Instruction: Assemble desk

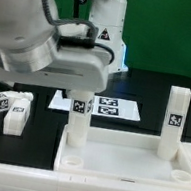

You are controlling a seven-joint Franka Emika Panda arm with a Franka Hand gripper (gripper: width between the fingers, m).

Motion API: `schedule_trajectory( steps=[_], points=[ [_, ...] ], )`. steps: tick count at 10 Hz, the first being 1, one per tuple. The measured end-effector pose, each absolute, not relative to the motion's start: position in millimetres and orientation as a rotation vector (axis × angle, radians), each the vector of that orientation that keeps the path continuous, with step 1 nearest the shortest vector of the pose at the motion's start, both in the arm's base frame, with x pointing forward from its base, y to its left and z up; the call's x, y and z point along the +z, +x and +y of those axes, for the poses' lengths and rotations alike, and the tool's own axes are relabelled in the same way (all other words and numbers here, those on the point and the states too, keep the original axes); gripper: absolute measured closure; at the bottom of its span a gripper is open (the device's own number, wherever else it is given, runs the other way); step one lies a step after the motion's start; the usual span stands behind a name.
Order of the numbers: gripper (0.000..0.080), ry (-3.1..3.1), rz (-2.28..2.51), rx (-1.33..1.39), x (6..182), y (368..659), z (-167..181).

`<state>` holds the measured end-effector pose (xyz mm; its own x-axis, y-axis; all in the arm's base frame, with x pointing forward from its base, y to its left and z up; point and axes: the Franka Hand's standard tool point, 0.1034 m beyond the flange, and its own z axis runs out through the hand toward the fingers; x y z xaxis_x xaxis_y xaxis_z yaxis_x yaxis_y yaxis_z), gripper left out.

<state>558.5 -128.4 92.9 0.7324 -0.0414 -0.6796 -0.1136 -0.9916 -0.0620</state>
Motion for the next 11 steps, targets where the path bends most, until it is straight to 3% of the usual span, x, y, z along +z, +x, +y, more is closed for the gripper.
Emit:
schedule_trajectory(
  steps=[2, 3, 6, 9, 11],
  points=[
    [0.0151, -2.794, 0.131, 1.136, 79.6, 544.1, -143.7],
    [0.0151, -2.834, 0.097, 1.068, 73.6, 550.4, -143.4],
    [0.0151, -2.832, 0.100, 1.067, 72.2, 548.6, -144.2],
    [0.0151, -2.792, 0.095, 1.140, 52.4, 534.9, -155.9],
    [0.0151, -2.714, 0.097, 1.283, 48.1, 525.7, -155.4]
  ],
)
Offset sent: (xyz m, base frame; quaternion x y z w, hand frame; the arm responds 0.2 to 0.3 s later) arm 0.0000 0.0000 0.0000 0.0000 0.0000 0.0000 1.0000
